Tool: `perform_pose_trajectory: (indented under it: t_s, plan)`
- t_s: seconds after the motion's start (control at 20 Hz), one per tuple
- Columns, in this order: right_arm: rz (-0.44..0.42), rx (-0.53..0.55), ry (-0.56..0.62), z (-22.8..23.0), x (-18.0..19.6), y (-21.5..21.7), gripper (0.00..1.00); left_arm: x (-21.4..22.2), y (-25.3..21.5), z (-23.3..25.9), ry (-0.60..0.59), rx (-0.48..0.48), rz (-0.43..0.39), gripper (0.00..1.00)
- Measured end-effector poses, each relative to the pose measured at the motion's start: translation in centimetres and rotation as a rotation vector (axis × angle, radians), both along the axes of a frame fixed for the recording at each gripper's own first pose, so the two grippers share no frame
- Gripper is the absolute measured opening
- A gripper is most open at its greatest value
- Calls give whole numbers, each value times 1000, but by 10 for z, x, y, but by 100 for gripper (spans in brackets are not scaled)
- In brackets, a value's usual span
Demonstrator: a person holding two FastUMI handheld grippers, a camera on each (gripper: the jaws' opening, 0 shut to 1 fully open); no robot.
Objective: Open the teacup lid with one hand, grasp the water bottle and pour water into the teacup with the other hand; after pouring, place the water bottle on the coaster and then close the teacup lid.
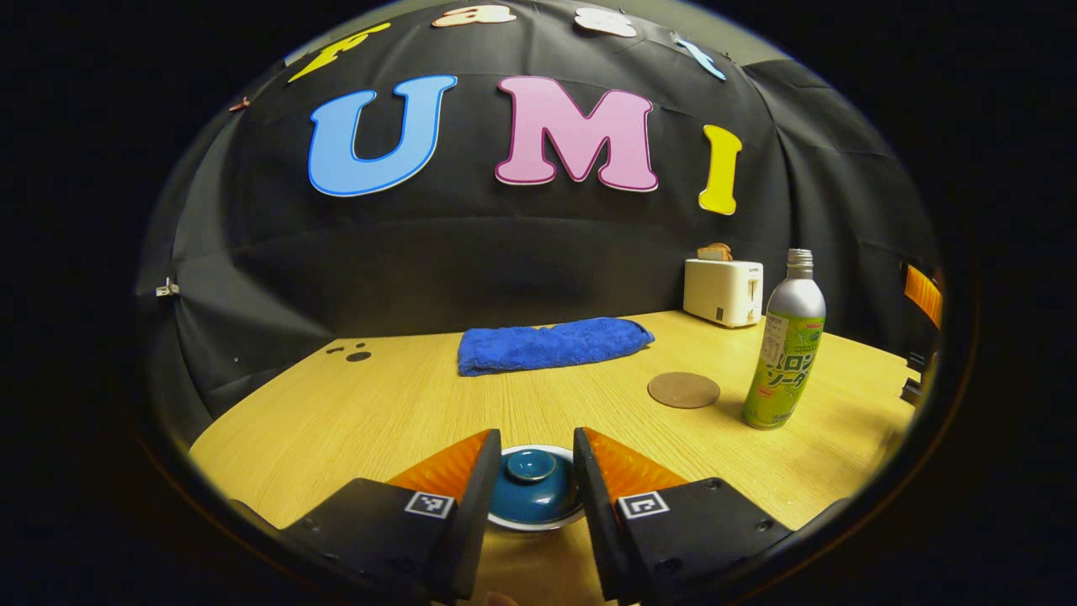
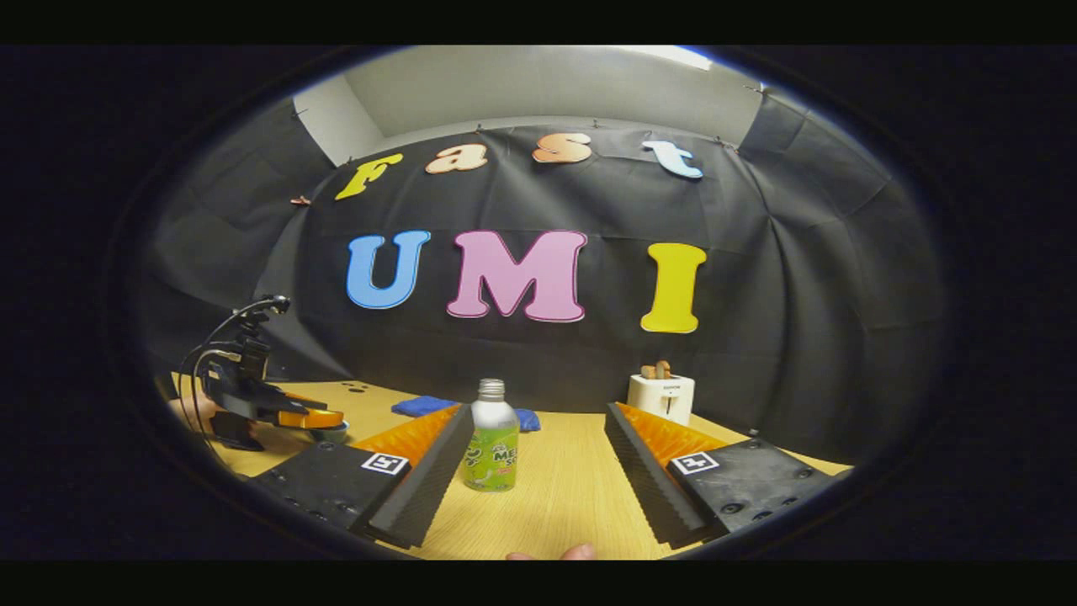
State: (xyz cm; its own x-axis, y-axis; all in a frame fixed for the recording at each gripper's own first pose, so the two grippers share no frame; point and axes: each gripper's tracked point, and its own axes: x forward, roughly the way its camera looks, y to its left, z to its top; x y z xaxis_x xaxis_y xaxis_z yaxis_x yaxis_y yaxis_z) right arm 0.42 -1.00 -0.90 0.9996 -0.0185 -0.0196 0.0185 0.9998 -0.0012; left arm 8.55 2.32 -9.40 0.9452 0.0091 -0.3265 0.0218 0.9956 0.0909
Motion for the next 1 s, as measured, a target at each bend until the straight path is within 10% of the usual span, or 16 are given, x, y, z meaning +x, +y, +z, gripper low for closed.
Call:
perform_pose_trajectory:
  t_s: [0.35, 1.0]
  plan:
    - [5, -5, 4, -2, 0, 2, 97, 1, 1, 2, -2, 5, 2, 34]
    - [65, -14, 130, -45, 47, 42, 97, -64, 35, 77, -237, -215, 80, 31]
